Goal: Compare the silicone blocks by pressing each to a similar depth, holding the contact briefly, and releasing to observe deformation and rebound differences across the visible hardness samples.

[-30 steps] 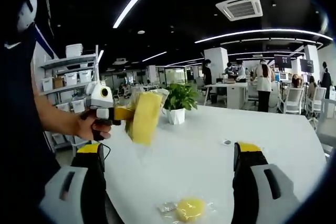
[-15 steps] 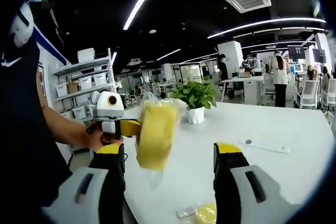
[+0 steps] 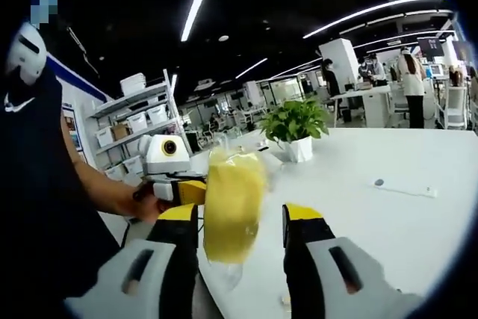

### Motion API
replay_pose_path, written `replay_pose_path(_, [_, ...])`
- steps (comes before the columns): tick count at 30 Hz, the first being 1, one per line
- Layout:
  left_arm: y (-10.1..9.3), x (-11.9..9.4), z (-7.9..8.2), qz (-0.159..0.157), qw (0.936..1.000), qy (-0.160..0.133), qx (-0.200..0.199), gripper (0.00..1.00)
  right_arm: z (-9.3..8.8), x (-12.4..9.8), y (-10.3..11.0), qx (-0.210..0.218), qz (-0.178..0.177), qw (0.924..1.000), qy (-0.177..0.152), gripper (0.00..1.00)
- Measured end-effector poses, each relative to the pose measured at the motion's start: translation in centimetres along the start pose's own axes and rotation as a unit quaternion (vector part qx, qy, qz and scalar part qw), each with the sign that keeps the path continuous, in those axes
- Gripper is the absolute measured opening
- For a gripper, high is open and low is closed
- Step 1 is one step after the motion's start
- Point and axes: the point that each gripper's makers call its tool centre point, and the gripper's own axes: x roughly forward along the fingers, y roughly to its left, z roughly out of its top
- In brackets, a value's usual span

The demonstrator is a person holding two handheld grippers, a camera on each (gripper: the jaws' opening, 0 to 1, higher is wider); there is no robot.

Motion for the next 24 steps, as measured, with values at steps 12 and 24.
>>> replay_pose_path(12, [-0.6,-0.3,-0.7,-0.011,0.9998,0.012,-0.011,0.04,-0.7,0.2,1.1,0.026,0.018,0.9995,0.007,0.24])
replay_pose_path(24, [-1.1,-0.8,-1.1,-0.014,0.9997,0.006,-0.02,0.04,-0.9,0.1,1.7,-0.002,0.015,0.9998,0.013,0.08])
